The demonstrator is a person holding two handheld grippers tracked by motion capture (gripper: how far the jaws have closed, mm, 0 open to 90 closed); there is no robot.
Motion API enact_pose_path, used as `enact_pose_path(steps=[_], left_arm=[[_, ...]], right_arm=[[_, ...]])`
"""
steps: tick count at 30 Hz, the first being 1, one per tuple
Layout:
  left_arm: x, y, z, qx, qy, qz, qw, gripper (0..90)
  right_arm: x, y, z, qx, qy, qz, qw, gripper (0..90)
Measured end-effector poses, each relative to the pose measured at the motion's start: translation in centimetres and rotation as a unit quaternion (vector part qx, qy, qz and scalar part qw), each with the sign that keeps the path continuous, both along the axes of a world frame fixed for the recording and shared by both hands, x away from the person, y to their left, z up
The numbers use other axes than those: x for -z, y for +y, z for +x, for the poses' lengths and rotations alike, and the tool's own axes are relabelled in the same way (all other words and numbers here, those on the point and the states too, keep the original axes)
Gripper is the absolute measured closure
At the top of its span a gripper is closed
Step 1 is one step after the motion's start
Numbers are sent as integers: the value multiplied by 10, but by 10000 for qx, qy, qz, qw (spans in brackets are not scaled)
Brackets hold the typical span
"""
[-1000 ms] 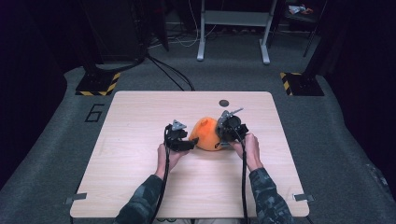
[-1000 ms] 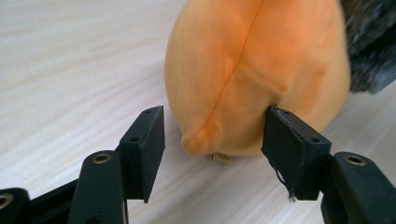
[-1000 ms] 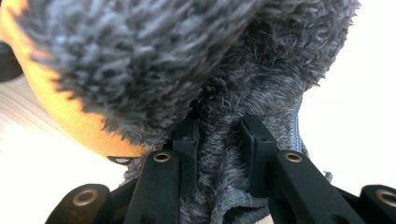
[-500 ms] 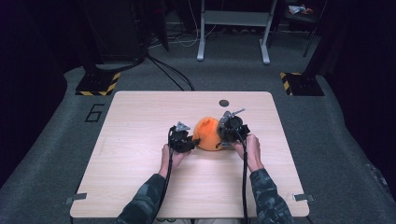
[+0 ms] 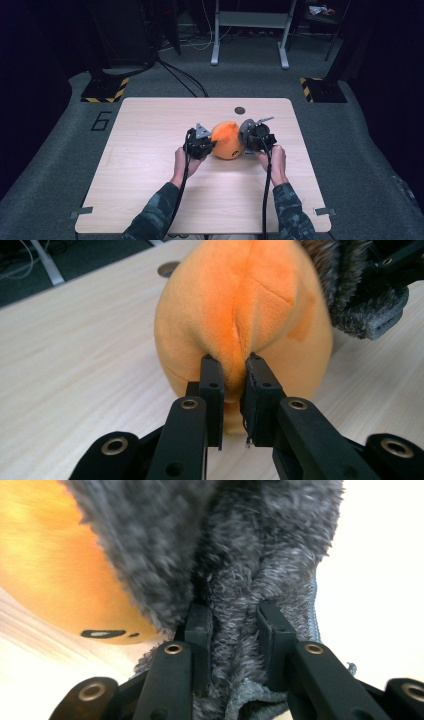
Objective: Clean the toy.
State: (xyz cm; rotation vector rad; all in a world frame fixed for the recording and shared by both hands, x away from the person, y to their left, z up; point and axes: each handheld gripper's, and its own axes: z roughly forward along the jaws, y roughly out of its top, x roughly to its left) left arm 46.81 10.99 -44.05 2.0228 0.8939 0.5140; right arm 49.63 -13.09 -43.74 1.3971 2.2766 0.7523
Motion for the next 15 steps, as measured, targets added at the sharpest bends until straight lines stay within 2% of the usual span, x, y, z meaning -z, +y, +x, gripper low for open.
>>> enact_pose_path(steps=[2, 3, 5, 11, 15], left_arm=[[-4, -2, 1, 29, -62, 141, 9999, 807], [-5, -3, 2, 66, -55, 134, 9999, 807], [-6, -5, 2, 65, -94, 196, 9997, 806], [-7, -15, 2, 176, -199, 206, 9994, 805], [-4, -20, 4, 331, -126, 138, 9993, 804]], right_arm=[[-6, -1, -3, 36, -76, 71, 9999, 707], [-11, -1, -5, 7, -209, 100, 9997, 708], [-21, 2, -10, -21, -338, 132, 9993, 707], [-46, 24, -20, -329, -672, 132, 9971, 706], [-52, 39, -19, -459, -710, 62, 9964, 704]])
